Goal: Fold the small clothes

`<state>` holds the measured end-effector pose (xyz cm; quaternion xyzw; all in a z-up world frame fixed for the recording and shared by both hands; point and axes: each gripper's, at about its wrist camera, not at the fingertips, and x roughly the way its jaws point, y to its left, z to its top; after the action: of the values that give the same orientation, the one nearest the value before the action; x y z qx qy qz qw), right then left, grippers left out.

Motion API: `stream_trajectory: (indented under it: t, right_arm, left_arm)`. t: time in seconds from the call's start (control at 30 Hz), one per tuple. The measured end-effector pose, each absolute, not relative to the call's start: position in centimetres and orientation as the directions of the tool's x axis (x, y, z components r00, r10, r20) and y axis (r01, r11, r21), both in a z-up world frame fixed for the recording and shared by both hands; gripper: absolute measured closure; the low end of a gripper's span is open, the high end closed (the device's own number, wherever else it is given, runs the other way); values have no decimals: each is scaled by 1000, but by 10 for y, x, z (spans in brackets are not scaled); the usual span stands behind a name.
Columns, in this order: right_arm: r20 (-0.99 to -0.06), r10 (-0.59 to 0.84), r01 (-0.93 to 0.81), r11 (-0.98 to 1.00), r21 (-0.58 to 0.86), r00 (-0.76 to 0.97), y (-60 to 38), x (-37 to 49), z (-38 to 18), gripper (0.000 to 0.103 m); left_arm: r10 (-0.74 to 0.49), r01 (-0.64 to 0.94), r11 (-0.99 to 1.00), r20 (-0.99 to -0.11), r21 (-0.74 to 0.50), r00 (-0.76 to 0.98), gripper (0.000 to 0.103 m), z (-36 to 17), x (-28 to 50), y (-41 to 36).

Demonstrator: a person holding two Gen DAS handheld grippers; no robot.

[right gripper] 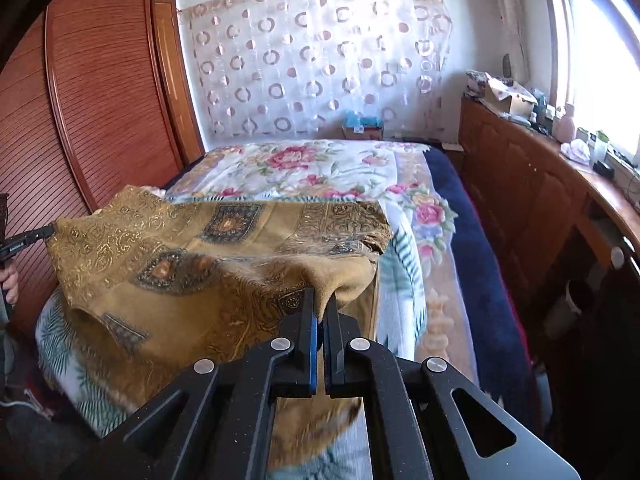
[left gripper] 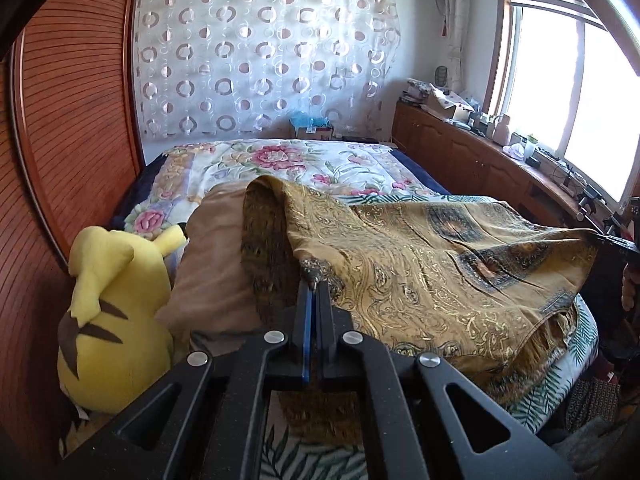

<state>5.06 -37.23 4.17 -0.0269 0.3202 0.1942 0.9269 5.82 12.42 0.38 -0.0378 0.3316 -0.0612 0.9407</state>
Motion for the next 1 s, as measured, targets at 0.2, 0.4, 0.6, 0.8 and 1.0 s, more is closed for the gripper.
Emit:
stream_trajectory:
  t: [0.2, 0.4, 0.6, 0.8, 1.0]
  right_arm:
    - [-654, 316, -354, 932, 77, 687, -376, 46, 28, 101]
    - [-726, 250, -347, 938, 17, 640, -358, 59, 0, 101]
    - [-706, 227, -324, 946, -4, 671, -353, 63, 10, 77]
    - [-653, 222, -317, 948, -30, 724, -345, 49, 21, 51]
    - [-649, 270, -367, 930, -14, 711, -322, 45, 1, 50]
  left_arm:
    - [-110, 60, 993, -669, -98, 735, 101, -26, 47, 121]
    - [-112, 26, 991, -712, -130, 693, 100, -50, 44, 123]
    - [-77, 12, 995, -696, -98, 714, 54, -46, 42, 124]
    - [-72, 1, 995, -691, -102, 719, 33, -46, 50, 125]
    - [-69, -8, 994, -699, -105, 712, 33, -54, 67, 124]
